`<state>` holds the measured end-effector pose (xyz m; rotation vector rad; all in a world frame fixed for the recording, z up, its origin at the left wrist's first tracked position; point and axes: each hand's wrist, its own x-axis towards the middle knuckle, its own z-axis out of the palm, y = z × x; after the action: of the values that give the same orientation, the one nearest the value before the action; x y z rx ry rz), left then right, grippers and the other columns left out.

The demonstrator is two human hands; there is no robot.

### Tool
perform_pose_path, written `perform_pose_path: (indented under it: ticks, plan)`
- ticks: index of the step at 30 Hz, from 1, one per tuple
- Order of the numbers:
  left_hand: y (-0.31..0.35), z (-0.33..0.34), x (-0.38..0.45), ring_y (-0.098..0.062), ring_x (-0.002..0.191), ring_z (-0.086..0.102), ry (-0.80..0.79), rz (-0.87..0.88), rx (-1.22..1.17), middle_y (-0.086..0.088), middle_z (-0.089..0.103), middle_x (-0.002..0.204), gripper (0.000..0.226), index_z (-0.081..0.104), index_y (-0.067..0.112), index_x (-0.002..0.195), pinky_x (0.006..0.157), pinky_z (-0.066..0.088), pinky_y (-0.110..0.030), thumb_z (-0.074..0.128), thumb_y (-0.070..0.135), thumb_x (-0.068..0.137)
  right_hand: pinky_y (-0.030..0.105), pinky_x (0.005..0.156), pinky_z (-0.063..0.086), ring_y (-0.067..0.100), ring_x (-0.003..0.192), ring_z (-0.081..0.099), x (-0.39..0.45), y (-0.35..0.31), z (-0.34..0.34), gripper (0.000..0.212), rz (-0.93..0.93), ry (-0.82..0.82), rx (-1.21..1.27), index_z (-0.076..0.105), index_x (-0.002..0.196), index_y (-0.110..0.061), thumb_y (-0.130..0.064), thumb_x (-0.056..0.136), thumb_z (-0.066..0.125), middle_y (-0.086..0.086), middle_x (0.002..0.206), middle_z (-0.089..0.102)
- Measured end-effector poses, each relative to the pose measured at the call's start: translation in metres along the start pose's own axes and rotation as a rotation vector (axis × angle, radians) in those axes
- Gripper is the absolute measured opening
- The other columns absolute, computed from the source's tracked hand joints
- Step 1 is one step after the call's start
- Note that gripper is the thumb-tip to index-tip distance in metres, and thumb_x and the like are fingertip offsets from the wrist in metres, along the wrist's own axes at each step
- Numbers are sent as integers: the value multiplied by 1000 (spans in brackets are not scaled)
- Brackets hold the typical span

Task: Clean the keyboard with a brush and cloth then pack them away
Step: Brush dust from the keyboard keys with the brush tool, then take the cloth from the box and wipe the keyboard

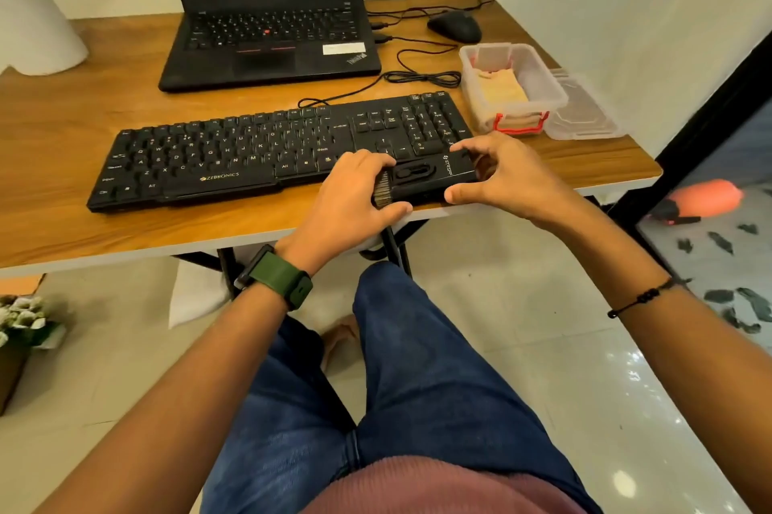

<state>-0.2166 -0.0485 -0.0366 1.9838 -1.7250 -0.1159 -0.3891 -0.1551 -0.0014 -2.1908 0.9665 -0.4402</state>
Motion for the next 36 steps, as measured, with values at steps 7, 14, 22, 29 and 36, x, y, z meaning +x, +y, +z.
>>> perform_pose_path:
  ticks: [7, 14, 22, 29, 36]
  plan:
    - [7, 4, 3, -19, 110, 40, 9, -35, 52, -5, 50, 118, 59, 46, 13, 129, 87, 28, -21, 63, 43, 81, 12, 64, 37, 8, 96, 47, 5, 7, 2, 56, -80, 24, -163, 53, 120, -20, -25, 70, 78, -2, 114, 53]
    - [12, 8, 3, -22, 110, 41, 49, -64, 111, -8, 50, 118, 59, 47, 14, 129, 83, 28, -22, 55, 51, 83, 21, 69, 40, 13, 96, 51, 8, 10, 0, 54, -93, -5, -246, 55, 116, -18, -28, 69, 79, 2, 112, 56]
    - [20, 5, 1, -26, 104, 40, 112, -57, 212, -12, 49, 111, 59, 50, 9, 124, 82, 32, -29, 58, 50, 82, 23, 80, 36, 13, 112, 43, 12, 10, -5, 66, -122, -105, -315, 43, 130, -21, -33, 73, 75, 3, 129, 47]
    - [30, -5, 15, -24, 100, 43, 161, 11, 179, -10, 50, 105, 73, 55, 8, 117, 79, 29, -24, 32, 64, 75, 24, 73, 39, 11, 91, 51, 25, -1, -36, 57, -81, 96, -222, 45, 131, -20, -34, 81, 67, -4, 104, 52]
    - [52, -21, 85, -21, 106, 47, 152, 144, 32, -8, 54, 110, 42, 55, 9, 117, 82, 29, -21, 49, 41, 90, 25, 74, 38, 22, 99, 57, 83, 3, -77, 31, 55, 333, -398, 62, 113, -8, -24, 86, 62, 9, 109, 64]
